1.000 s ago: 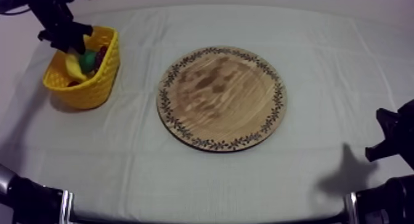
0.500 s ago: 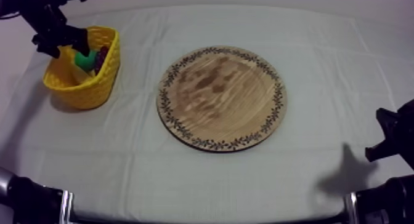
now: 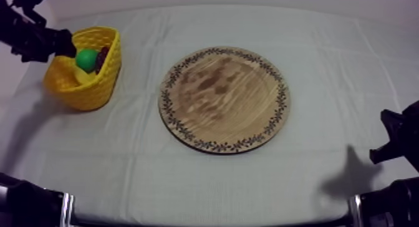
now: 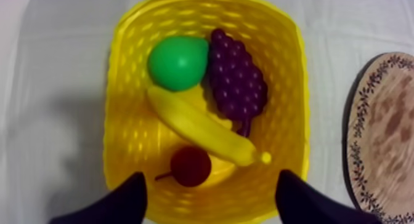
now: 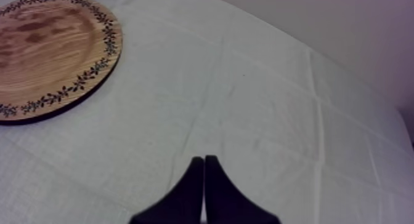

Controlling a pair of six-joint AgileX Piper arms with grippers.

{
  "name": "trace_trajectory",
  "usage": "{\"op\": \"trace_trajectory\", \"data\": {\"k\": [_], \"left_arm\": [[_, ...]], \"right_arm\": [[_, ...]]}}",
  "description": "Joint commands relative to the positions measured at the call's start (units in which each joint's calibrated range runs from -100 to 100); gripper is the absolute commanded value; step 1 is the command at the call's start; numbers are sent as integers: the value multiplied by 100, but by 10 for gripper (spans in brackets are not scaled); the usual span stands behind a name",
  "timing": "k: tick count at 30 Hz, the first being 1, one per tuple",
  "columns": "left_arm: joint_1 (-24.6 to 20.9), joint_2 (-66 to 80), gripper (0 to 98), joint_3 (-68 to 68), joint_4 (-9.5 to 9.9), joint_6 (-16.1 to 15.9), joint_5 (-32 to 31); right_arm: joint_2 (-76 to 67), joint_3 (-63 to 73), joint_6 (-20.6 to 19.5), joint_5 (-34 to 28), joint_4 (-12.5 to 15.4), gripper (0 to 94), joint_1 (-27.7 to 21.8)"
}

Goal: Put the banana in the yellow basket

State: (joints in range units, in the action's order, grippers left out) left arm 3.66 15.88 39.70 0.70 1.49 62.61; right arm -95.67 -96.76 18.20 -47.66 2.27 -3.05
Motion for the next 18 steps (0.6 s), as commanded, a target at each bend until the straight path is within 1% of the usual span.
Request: {"op": "trace_trajectory", "data": {"k": [1,5,10,12,15,18], "left_arm": [[15,1002,631,689,44,139,-172],[125,2108,522,1586,191,378,-654],[231,3832,433,3120,276,604,-1653],[216,4577,382,3764,311,732,-1937],[182,5558,260,4574,400,980,-2127],[124,6278,135,5131,451,1149,-2179]], "right_arm": [[0,-1,-1,0,0,3,-2],[0,-1,-1,0,0,3,-2],[0,-1,-1,0,0,3,-2],[0,-1,-1,0,0,3,-2],[0,-1,-1,0,0,3,-2],[0,-1,-1,0,0,3,-2]]}}
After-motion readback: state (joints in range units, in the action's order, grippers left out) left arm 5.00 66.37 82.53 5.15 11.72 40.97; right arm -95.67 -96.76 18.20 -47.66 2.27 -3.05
